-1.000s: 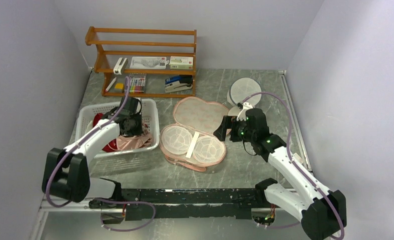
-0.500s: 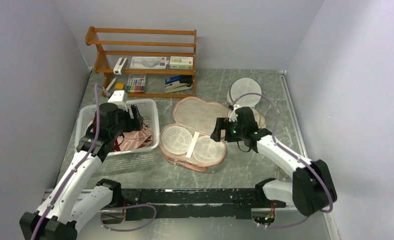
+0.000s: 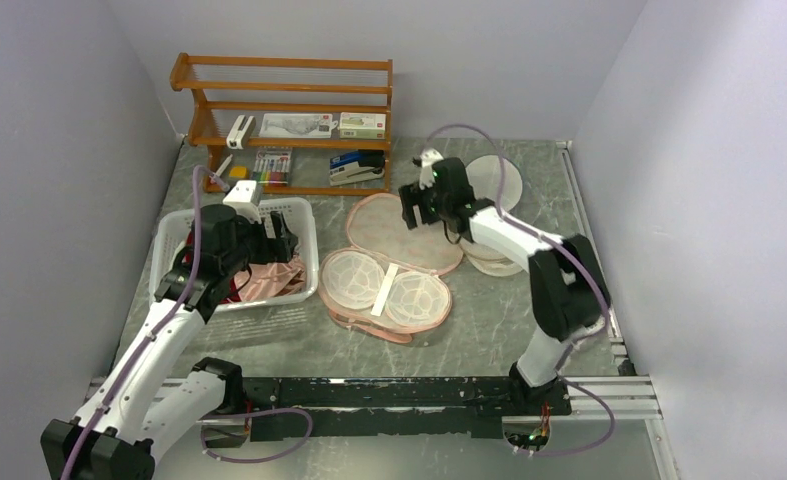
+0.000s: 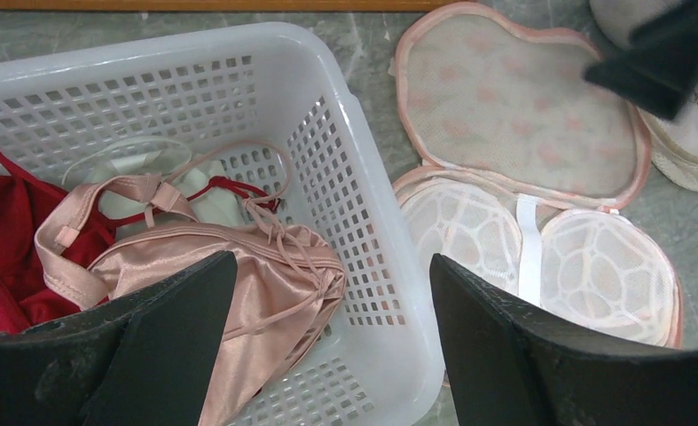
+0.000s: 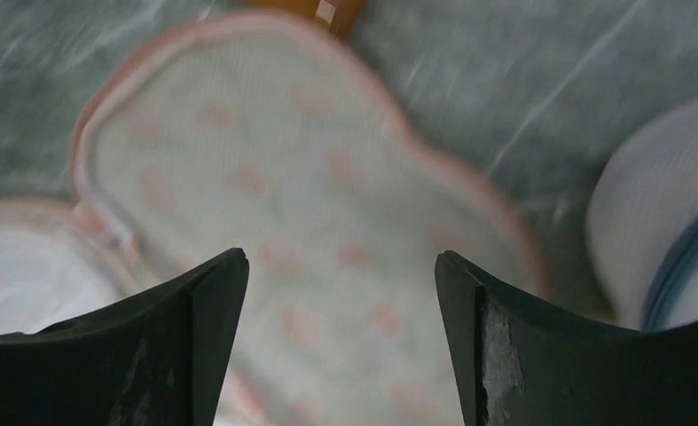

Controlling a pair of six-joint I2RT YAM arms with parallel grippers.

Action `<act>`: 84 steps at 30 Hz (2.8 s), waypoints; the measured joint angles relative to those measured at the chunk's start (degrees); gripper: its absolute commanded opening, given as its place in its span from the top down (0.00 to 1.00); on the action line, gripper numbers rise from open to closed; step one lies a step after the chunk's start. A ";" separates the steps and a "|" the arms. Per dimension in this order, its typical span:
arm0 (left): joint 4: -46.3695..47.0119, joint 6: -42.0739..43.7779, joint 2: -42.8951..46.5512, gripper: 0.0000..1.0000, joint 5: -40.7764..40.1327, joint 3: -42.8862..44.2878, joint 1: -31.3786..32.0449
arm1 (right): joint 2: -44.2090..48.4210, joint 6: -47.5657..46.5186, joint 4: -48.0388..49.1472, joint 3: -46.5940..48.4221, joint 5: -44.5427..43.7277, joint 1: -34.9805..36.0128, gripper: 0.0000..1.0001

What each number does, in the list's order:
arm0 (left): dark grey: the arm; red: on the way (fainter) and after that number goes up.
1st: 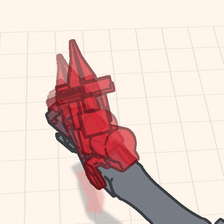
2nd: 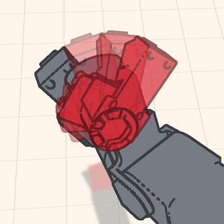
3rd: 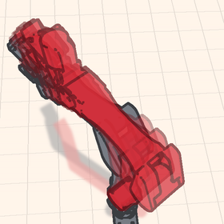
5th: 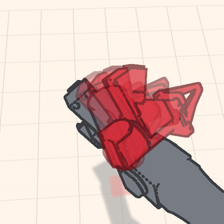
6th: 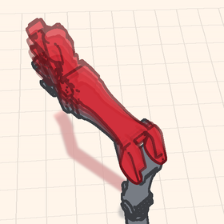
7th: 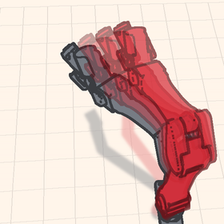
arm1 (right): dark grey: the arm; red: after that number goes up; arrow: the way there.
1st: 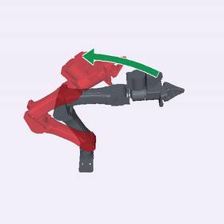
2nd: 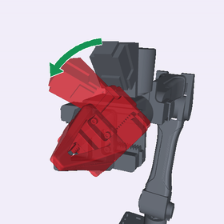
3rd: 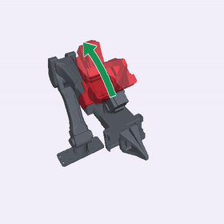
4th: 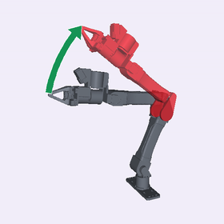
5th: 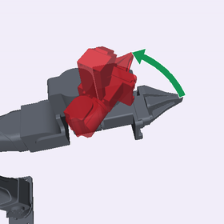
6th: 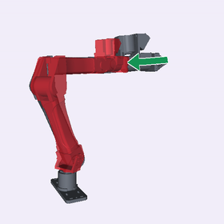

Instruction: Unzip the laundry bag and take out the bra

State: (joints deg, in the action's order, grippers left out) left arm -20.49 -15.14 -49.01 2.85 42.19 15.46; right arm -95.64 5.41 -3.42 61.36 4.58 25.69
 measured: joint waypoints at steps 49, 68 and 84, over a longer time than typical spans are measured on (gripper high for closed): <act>0.90 0.31 2.01 0.07 3.67 0.00 0.00 | -11.87 -15.80 -17.09 25.44 16.02 -9.05 1.00; 0.94 0.31 1.64 0.07 3.54 -0.02 0.00 | 2.93 -11.52 -25.75 16.57 -4.26 10.05 1.00; 1.03 0.20 0.90 0.06 3.61 -0.15 0.00 | 6.01 4.50 -16.83 -4.48 5.07 20.17 0.73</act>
State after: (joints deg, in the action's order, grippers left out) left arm -19.46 -14.94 -48.12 6.46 42.04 15.46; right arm -89.62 9.91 -20.25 56.88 9.65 45.87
